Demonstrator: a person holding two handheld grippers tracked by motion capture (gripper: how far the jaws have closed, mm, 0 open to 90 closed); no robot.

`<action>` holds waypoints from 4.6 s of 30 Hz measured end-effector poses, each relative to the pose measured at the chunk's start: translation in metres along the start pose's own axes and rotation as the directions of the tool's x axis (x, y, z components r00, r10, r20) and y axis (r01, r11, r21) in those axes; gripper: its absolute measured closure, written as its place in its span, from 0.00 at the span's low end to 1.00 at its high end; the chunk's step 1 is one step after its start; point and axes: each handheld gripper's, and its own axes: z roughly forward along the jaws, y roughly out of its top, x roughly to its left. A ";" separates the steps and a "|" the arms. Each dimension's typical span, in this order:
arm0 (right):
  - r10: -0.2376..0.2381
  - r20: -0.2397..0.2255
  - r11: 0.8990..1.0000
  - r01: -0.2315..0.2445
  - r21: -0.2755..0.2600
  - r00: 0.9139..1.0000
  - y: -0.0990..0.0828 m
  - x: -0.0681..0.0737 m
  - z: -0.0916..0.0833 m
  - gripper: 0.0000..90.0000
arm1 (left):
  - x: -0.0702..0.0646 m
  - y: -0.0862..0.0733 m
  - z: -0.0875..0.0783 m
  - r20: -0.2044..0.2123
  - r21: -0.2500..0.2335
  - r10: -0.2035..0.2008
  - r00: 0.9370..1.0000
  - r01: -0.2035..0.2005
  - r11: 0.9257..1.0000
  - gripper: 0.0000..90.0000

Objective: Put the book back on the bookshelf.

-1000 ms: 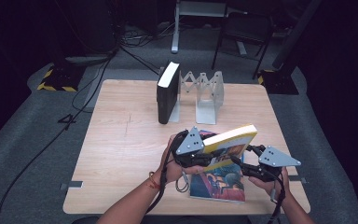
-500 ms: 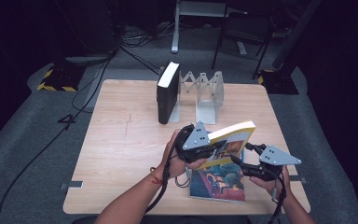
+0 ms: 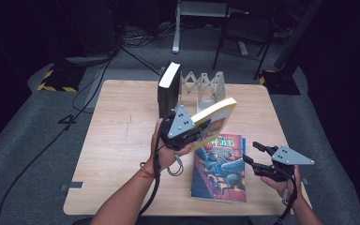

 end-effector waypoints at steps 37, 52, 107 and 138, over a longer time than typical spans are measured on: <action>-0.076 0.014 0.992 0.074 0.097 0.997 -0.011 0.003 0.012 0.42 | 0.077 -0.061 0.038 -0.487 0.056 -0.210 0.848 0.270 0.961 0.83; -0.093 0.005 0.989 0.092 0.117 0.996 -0.014 0.005 0.016 0.42 | 0.094 -0.041 0.065 -0.521 -0.013 -0.200 0.830 0.227 0.974 0.83; -0.151 -0.034 0.981 0.154 0.116 0.988 -0.017 0.012 0.013 0.42 | 0.060 -0.132 0.047 -0.459 0.086 -0.202 0.865 0.270 0.959 0.82; -0.144 -0.026 0.979 0.147 0.142 0.989 -0.019 0.008 0.014 0.42 | 0.072 -0.116 0.083 -0.504 0.067 -0.297 0.811 0.380 0.923 0.79</action>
